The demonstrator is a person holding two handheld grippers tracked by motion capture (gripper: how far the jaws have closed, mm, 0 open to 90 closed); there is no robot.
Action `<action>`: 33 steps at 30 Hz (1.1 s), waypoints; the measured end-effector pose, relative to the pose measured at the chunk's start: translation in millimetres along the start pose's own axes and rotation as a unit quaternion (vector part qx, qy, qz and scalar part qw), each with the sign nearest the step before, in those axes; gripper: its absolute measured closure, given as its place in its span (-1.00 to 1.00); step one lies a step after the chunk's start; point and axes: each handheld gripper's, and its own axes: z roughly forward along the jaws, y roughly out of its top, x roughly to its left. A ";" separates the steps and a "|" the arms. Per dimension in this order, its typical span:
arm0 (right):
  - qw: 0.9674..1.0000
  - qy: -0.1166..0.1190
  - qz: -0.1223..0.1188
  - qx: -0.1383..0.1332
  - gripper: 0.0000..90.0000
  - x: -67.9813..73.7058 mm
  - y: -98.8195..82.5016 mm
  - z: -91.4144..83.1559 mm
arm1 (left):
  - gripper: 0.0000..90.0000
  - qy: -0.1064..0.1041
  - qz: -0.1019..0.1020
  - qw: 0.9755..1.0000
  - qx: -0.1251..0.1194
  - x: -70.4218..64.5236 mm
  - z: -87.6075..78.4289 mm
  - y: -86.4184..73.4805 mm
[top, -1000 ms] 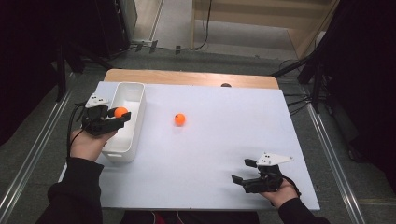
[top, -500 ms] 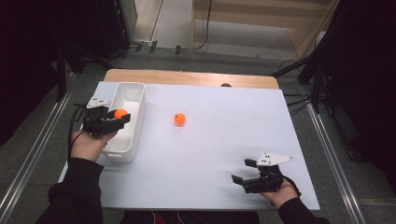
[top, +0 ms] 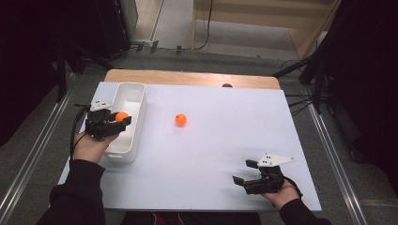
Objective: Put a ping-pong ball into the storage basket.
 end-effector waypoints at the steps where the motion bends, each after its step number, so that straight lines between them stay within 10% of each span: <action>1: 1.000 0.000 0.000 0.001 -0.70 -0.2 0.0 -0.1 | 0.09 0.001 0.000 1.000 0.000 -0.5 0.4 -0.1; 16: 1.000 0.000 -0.001 0.000 -0.70 -0.1 -0.2 -0.2 | 0.09 -0.004 -0.003 1.000 0.004 0.7 0.8 -0.2; 33: 1.000 0.001 -0.001 0.000 -0.70 -0.1 -0.2 0.0 | -0.23 -0.058 -0.002 0.998 -0.006 -2.5 -5.7 6.8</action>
